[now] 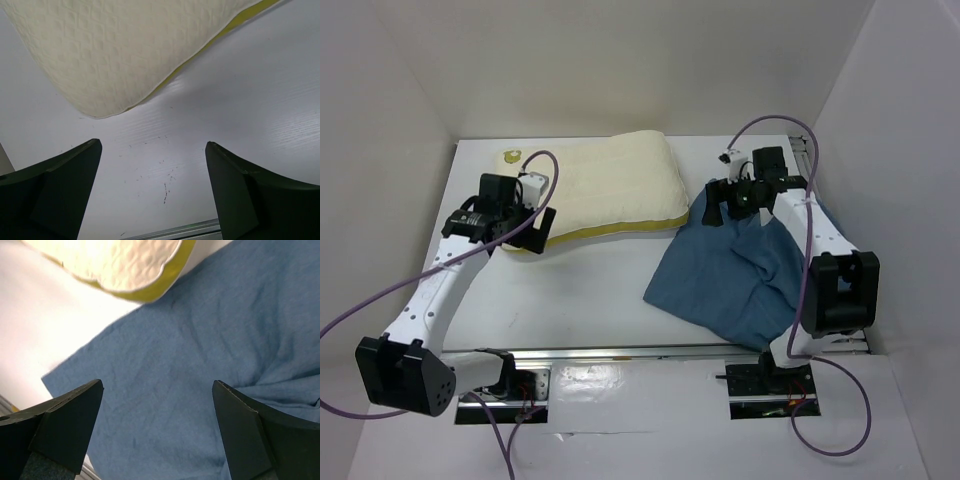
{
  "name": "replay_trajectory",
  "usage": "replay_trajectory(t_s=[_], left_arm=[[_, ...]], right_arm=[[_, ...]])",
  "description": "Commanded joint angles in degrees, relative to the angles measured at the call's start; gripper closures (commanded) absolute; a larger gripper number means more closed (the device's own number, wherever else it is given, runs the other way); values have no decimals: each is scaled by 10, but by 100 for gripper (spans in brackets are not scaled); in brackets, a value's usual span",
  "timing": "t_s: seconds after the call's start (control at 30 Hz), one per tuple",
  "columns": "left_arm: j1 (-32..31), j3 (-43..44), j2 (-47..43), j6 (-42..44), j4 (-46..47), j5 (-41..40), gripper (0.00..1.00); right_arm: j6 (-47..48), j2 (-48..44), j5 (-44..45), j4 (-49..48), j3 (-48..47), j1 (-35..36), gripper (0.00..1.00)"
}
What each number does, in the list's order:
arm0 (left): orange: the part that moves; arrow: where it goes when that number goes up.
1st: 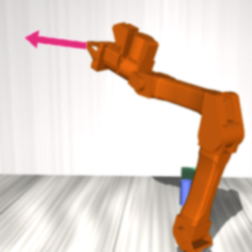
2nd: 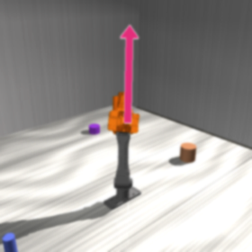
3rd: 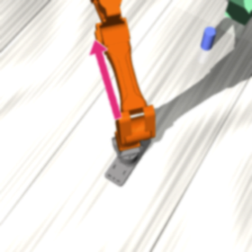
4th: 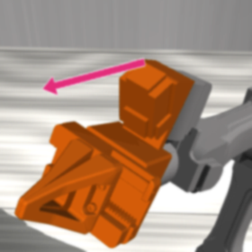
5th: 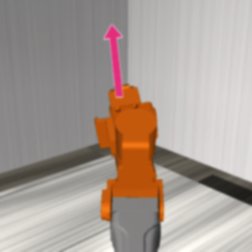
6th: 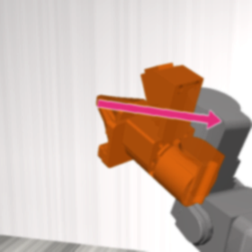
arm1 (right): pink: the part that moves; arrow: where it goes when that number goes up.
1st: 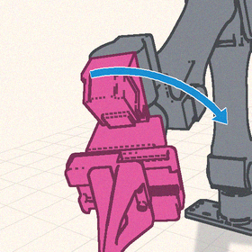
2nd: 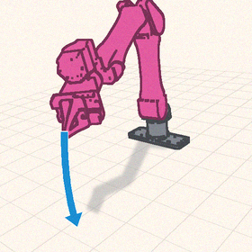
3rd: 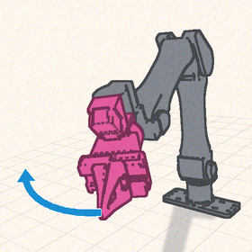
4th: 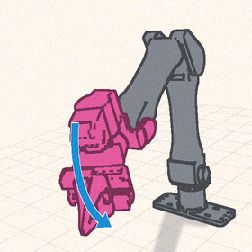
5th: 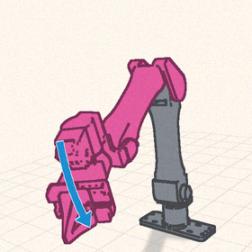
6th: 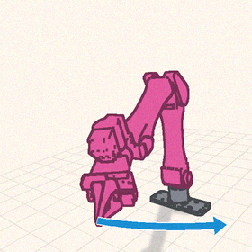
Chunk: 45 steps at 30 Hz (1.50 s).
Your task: Put the pillow into the pillowcase
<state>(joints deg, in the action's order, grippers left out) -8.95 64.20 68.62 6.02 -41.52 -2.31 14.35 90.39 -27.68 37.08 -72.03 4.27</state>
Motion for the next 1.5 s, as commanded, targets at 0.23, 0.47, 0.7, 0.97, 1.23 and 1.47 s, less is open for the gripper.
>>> replay_trajectory(t_s=[0.23,0.47,0.7,0.97,1.23,1.47], left_arm=[[-1,80,19,46,6,-46,1],[-1,91,13,62,12,-121,1],[-6,80,7,62,-10,-158,1],[-1,42,-4,62,-10,-171,1],[-1,27,-4,57,1,-165,1],[-1,15,2,39,1,-121,1]], right_arm=[[-158,148,100,-155,-139,6,13],[-194,332,118,-139,-323,25,12],[-170,459,124,-122,-439,78,6],[-90,422,47,-148,-388,179,4],[-56,351,72,-161,-271,224,2],[-82,195,106,-93,-169,126,0]])
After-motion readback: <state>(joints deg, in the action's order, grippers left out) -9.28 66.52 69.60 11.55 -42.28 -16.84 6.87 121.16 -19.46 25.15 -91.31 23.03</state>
